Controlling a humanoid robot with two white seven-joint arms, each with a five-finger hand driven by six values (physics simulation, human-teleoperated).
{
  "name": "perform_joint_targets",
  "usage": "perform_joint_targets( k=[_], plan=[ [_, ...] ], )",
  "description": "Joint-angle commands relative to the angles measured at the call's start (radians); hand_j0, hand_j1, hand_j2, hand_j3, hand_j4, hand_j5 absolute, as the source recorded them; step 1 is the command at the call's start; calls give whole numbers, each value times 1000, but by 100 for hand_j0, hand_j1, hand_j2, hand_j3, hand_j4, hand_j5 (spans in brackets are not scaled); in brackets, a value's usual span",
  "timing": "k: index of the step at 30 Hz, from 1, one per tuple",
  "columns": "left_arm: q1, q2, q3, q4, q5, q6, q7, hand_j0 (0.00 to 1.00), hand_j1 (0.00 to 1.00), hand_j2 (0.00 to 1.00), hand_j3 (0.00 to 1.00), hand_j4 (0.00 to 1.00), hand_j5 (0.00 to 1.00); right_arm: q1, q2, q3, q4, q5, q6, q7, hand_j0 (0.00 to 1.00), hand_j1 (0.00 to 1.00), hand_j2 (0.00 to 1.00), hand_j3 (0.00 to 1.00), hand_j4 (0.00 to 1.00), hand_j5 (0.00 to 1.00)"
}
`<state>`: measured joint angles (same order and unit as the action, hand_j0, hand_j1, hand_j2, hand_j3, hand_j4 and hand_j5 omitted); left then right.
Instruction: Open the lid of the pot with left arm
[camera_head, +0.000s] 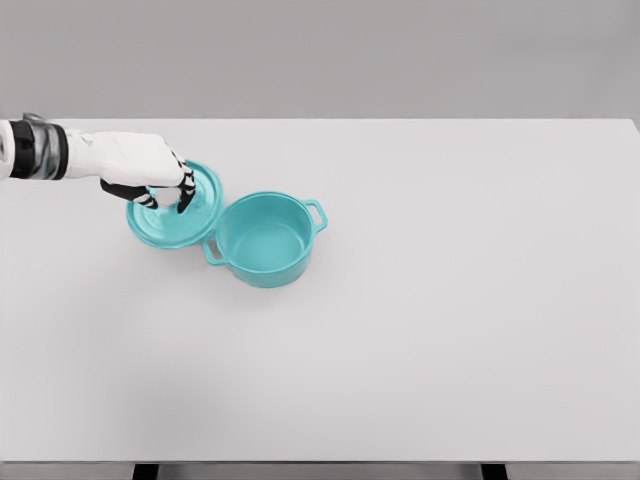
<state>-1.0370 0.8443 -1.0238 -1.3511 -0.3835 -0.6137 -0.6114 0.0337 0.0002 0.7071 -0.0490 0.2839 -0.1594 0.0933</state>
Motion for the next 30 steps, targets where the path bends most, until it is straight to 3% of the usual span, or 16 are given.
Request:
perform_joint_targets(
  k=[1,5,8,9,12,19,22,24,30],
  plan=[
    [0,18,-1,6,-23,3,1,43,43,43,43,43,43,0,0,0,0,0,0,0,100,100,100,100,100,100],
    [5,24,-1,82,-54,3,1,45,45,45,45,45,45,0,0,0,0,0,0,0,100,100,100,100,100,100],
    [5,24,-1,90,-58,3,1,48,48,48,48,48,48,0,0,0,0,0,0,0,100,100,100,100,100,100],
    [6,24,-2,90,-57,3,1,70,70,70,70,70,70,0,0,0,0,0,0,0,100,100,100,100,100,100],
    [6,22,-1,92,-52,3,1,99,99,99,99,99,99,0,0,0,0,0,0,0,100,100,100,100,100,100],
    [14,16,16,156,-38,3,1,100,100,100,100,100,100,0,0,0,0,0,0,0,100,100,100,100,100,100],
    [6,-11,83,332,49,3,1,100,100,100,100,100,100,0,0,0,0,0,0,0,100,100,100,100,100,100],
    [8,-37,119,464,49,3,1,100,100,100,100,100,100,0,0,0,0,0,0,0,100,100,100,100,100,100],
    [11,-33,120,492,49,3,1,100,100,100,100,100,100,0,0,0,0,0,0,0,100,100,100,100,100,100]
  ],
)
